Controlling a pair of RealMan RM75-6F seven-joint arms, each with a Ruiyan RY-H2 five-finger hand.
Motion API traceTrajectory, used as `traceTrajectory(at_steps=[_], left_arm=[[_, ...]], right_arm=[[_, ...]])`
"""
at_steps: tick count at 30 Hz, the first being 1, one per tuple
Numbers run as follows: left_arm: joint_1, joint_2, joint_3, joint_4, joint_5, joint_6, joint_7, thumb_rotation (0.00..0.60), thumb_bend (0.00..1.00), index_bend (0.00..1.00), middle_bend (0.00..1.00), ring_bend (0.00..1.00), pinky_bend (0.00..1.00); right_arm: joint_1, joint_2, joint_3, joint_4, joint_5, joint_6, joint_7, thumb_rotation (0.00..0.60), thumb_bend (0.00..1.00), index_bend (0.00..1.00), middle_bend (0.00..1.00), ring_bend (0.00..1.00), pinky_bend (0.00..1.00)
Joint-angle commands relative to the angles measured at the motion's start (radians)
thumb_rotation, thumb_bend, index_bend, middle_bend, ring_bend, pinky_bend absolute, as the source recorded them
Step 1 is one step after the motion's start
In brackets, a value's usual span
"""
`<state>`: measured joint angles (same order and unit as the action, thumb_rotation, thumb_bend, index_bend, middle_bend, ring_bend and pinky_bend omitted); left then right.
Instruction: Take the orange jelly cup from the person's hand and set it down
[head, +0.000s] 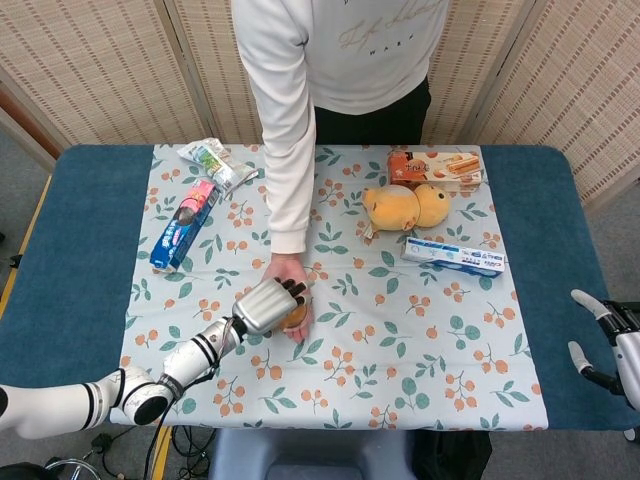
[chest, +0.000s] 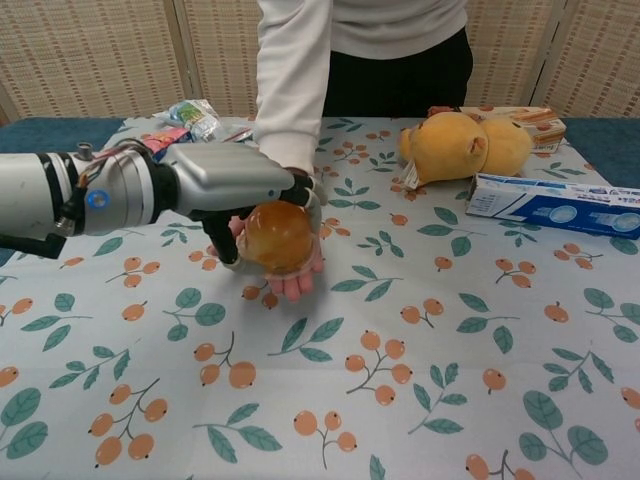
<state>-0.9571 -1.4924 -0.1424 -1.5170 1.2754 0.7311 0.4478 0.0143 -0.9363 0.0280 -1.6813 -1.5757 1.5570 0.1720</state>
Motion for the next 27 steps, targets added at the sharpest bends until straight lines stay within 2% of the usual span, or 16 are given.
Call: traceTrajectory(at_steps=[1,5,18,22,27], left_arm=[[0.009,-0.006,0.003,0.009,0.026,0.032,-0.040,0.600,0.27,0.41,0.29,0.40,0.64],[0.029,0.021,0.011,-0.006,0.069,0.077,-0.092,0.600,0.27,0.45,0.35,0.46,0.70],[0.155,0.254,0.078,-0.178,0.161,0.236,-0.147,0.600,0.27,0.44,0.36,0.47,0.71],[0.184,0.292,0.108,-0.192,0.168,0.241,-0.144,0.600,0.27,0.44,0.36,0.47,0.71],[0.204,0.284,0.142,-0.159,0.149,0.210,-0.125,0.600,0.27,0.45,0.36,0.47,0.71]], right_arm=[[0.001,0.000,0.001,-0.002,0.000,-0.001,-0.002,0.600,0.38,0.17,0.27,0.21,0.41],[0.005,0.001,0.003,-0.005,0.000,-0.006,-0.005,0.600,0.38,0.17,0.27,0.21,0.41],[0.020,-0.005,0.009,-0.011,-0.007,-0.021,-0.014,0.600,0.38,0.17,0.27,0.21,0.41],[0.026,-0.008,0.010,-0.012,-0.009,-0.028,-0.015,0.600,0.38,0.17,0.27,0.21,0.41],[0.032,-0.012,0.011,-0.011,-0.010,-0.035,-0.016,0.600,0.38,0.17,0.27,0.21,0.41]])
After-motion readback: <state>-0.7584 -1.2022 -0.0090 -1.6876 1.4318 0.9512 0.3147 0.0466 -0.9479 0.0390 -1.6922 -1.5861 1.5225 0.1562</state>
